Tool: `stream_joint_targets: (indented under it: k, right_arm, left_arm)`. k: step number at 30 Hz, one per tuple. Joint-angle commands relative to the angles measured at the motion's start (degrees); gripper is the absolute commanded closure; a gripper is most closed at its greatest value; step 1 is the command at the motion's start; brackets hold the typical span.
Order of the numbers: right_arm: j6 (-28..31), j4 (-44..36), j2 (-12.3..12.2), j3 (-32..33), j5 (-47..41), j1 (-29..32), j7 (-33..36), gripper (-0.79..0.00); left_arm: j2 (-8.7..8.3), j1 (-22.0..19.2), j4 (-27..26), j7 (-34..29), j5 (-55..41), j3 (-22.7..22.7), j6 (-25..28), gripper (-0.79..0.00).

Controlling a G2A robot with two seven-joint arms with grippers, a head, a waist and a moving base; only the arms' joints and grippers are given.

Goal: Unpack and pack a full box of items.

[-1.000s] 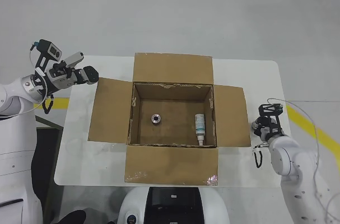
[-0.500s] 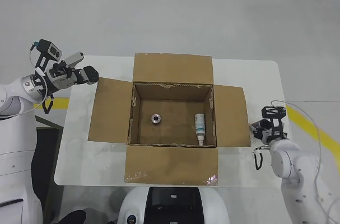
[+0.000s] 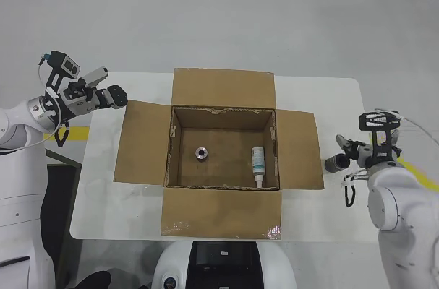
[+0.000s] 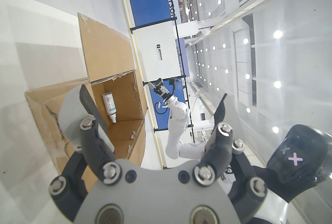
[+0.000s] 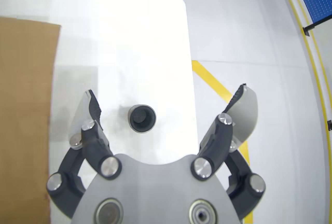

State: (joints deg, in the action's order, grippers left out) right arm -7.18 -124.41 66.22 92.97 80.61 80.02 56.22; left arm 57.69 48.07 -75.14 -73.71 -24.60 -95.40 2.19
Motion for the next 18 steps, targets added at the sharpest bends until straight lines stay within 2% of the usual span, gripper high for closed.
stream_joint_targets:
  k: [1, 9, 18]
  right_arm:
    - [0.9, -0.7, 0.1, -0.9, -1.3, -1.5, 0.1, -0.785]
    - [3.3, -4.5, 0.5, -7.3, -3.6, -6.5, 1.5, -0.785]
    - [4.3, -4.0, 1.3, -14.6, -10.0, -10.1, 4.6, -0.785]
  left_arm:
    - [0.00, 0.0, 0.0, 0.0, 0.0, 0.0, 0.0, -0.785]
    - [0.00, 0.0, 0.0, 0.0, 0.0, 0.0, 0.0, -0.785]
    - [0.00, 0.0, 0.0, 0.0, 0.0, 0.0, 0.0, -0.785]
